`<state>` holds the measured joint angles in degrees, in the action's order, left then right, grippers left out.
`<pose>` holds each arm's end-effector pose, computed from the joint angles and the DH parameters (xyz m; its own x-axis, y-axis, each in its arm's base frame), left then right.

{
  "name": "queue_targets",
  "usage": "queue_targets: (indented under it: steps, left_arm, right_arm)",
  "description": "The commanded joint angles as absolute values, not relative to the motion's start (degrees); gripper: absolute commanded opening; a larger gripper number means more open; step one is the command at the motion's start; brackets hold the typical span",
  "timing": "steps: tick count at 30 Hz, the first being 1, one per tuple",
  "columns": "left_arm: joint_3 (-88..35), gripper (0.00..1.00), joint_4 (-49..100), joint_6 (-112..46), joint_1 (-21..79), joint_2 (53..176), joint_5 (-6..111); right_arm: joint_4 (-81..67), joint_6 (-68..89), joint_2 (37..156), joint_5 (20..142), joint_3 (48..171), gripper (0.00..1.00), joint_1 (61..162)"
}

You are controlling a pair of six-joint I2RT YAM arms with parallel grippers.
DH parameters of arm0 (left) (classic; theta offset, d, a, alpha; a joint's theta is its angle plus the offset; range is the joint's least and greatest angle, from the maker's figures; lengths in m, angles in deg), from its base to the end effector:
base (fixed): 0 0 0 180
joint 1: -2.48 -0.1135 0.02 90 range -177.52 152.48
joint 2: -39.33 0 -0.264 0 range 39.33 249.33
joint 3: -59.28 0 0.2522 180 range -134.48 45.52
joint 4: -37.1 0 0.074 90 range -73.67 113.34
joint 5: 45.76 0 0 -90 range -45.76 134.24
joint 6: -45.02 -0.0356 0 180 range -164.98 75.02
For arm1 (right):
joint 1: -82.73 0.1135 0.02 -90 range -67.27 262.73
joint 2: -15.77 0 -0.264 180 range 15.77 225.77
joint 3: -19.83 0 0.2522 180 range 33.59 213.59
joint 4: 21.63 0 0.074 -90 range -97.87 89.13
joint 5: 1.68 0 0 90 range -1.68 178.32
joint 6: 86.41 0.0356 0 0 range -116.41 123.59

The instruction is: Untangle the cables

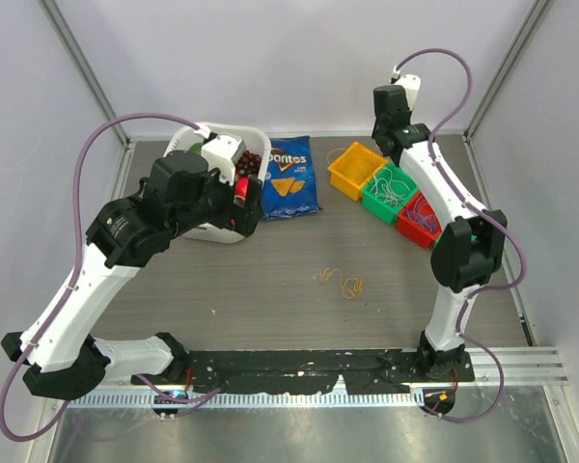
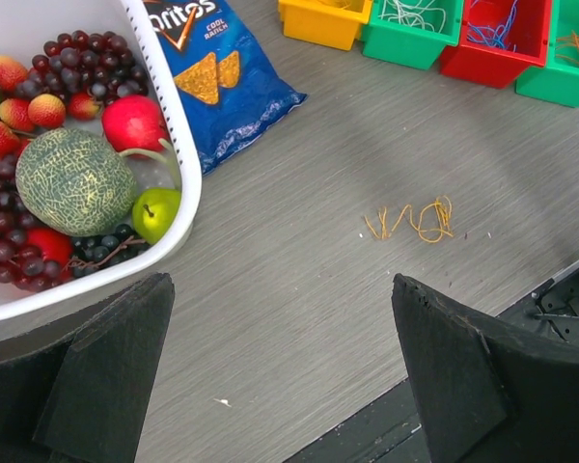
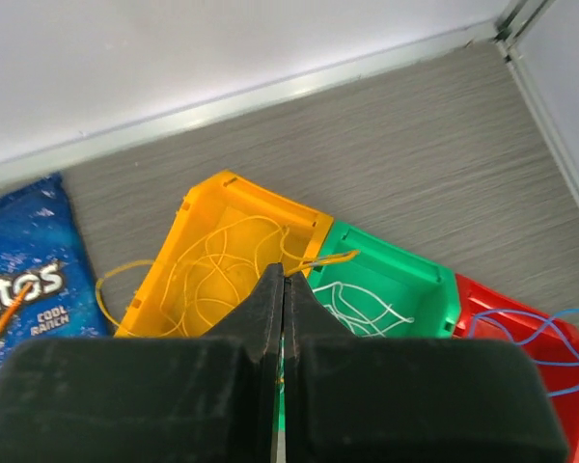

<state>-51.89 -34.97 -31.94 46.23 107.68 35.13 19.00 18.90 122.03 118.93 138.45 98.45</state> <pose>0.1504 -0.1362 0.4770 -0.4754 0.1467 -0.8675 0.4883 0.8642 -0.1215 0.4212 0.0997 0.3714 -0.3873 0.1271 -0.9131 0.3118 0.9501 -0.0001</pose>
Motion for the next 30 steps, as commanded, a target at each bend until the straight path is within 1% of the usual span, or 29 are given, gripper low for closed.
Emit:
queue_targets:
  steps: [1,8,14,18,21,23,24,25,26,27,28,29,30]
  left_arm:
    - [-52.8,1.0,-35.8,-31.8,45.9,105.6,33.7]
    - [-53.2,1.0,-36.0,-32.0,46.0,105.9,33.5]
    - [-53.0,1.0,-36.4,-32.1,45.8,105.9,34.0]
    - [-53.2,1.0,-36.5,-32.2,45.8,105.7,33.9]
    - [-53.0,1.0,-36.4,-32.1,45.8,105.4,33.9]
    - [-52.7,1.0,-36.3,-31.9,45.8,105.1,34.1]
    - [-52.4,1.0,-36.0,-31.8,45.8,105.0,34.3]
    - [-52.0,1.0,-35.7,-31.6,45.8,104.5,34.6]
    - [-51.6,1.0,-35.4,-31.5,45.8,104.3,34.8]
    - [-51.3,1.0,-34.9,-31.4,45.8,104.1,35.2]
    - [-51.0,1.0,-34.5,-31.1,45.8,103.8,35.5]
    - [-50.6,1.0,-34.1,-30.8,45.8,103.4,35.8]
    - [-50.2,1.0,-33.6,-30.6,45.8,103.2,36.2]
  right_arm:
    - [16.3,20.6,125.1,117.3,141.8,0.01,98.4]
    - [13.0,26.6,128.0,110.0,136.2,0.01,98.5]
    - [12.2,30.9,134.0,106.8,136.1,0.01,98.5]
    - [14.5,31.8,137.9,106.2,138.8,0.01,98.5]
    - [21.1,31.6,140.3,107.8,144.9,0.01,98.5]
    - [24.6,30.7,141.2,108.0,148.0,0.07,98.5]
    - [26.9,30.6,141.3,108.3,148.8,0.14,98.5]
    - [28.0,30.3,141.2,108.6,150.3,0.29,98.5]
    - [30.6,30.0,140.9,108.4,151.4,0.36,98.5]
    - [32.2,29.7,140.8,108.0,152.8,0.52,98.5]
    - [35.0,29.5,140.6,107.2,153.8,0.58,98.5]
    - [37.1,29.5,140.4,107.0,155.4,0.62,98.5]
    - [40.0,29.5,139.9,105.8,156.2,0.63,98.5]
